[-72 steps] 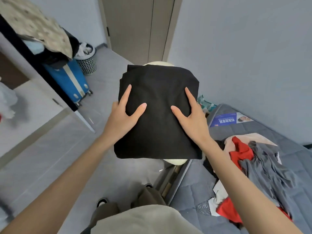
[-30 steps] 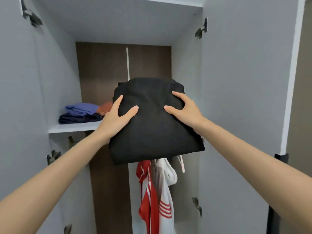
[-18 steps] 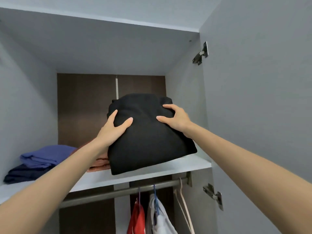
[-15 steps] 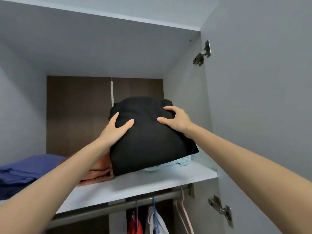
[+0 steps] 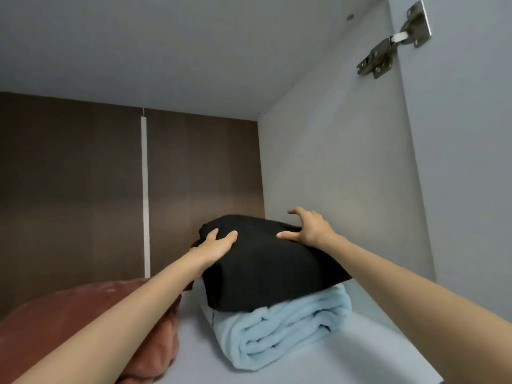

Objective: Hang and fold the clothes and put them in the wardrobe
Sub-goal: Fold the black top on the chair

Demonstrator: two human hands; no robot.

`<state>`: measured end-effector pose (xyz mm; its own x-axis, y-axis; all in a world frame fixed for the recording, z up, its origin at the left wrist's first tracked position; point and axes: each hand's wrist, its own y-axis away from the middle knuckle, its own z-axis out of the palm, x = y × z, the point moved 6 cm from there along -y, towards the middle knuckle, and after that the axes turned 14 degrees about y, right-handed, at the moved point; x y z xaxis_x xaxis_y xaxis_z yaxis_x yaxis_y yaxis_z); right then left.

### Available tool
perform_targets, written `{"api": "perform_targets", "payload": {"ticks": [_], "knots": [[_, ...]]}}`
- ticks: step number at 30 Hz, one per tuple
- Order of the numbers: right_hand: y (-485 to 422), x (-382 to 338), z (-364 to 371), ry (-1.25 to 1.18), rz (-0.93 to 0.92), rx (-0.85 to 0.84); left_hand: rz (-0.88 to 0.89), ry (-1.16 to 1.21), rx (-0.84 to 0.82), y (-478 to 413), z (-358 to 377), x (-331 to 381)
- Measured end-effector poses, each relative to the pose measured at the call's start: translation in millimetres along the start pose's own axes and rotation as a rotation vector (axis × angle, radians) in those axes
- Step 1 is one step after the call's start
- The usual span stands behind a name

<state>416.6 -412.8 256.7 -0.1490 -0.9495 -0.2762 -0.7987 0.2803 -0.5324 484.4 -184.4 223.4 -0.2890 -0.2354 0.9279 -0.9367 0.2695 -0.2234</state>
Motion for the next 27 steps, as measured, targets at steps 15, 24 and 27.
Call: {"api": "perform_targets", "payload": {"ticks": [15,24,27], "knots": [[4.0,-38.0,-0.4,-0.033,-0.160,-0.149,0.171,-0.445,-0.008,4.4,-9.0,18.6],[82.8,-28.0,-77.7,-0.022,-0.172,0.170,0.437,-0.483,0.187,108.7,3.0,72.8],[121.3,-14.2,-96.6,-0.088,-0.154,0.210,0.472,-0.424,0.171,153.8,22.1,83.0]]}}
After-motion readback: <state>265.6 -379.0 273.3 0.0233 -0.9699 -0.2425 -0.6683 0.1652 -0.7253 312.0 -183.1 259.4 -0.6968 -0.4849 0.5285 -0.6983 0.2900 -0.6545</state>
